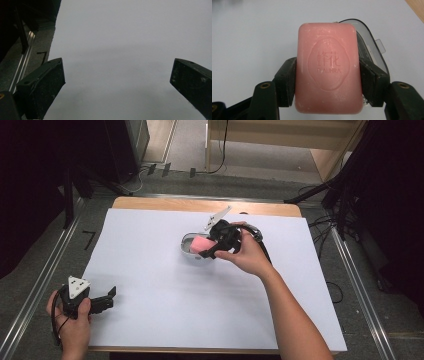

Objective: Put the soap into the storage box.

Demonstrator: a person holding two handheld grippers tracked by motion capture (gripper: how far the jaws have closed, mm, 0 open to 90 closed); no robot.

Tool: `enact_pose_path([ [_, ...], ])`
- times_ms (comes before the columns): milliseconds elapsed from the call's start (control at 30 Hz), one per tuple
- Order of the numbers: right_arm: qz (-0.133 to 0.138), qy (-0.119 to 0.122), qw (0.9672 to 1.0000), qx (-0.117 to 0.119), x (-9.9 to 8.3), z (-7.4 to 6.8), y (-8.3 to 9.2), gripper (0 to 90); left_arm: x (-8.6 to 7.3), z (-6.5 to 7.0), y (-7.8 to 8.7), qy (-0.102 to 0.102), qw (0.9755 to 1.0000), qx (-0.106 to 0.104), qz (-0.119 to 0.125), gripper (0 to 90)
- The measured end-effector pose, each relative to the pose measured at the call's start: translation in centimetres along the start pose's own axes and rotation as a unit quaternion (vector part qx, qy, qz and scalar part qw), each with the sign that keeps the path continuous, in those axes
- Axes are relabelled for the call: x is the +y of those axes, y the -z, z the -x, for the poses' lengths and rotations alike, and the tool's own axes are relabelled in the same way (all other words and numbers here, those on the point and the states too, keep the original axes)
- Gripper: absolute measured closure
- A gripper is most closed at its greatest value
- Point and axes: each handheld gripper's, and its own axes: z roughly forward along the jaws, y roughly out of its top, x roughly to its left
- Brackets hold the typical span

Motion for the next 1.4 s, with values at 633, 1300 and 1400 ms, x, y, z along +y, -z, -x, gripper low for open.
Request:
enact_pose_path([
  [633,-0.017,0.051,0.9985,-0.009,1.6,2.2,-2.1,38.9,0.0,-0.1,0.0,0.001,1.0,-0.004,-0.001,0.1],
  [1300,-0.028,0.058,0.998,0.001,0.8,3.1,-3.7,38.7,0.0,-0.1,0.0,0.001,1.0,-0.004,-0.003,0.1],
  [1400,-0.028,0.057,0.998,0.0,0.8,3.1,-3.8,38.8,0.0,-0.1,0.0,0.001,1.0,-0.004,-0.003,0.1],
])
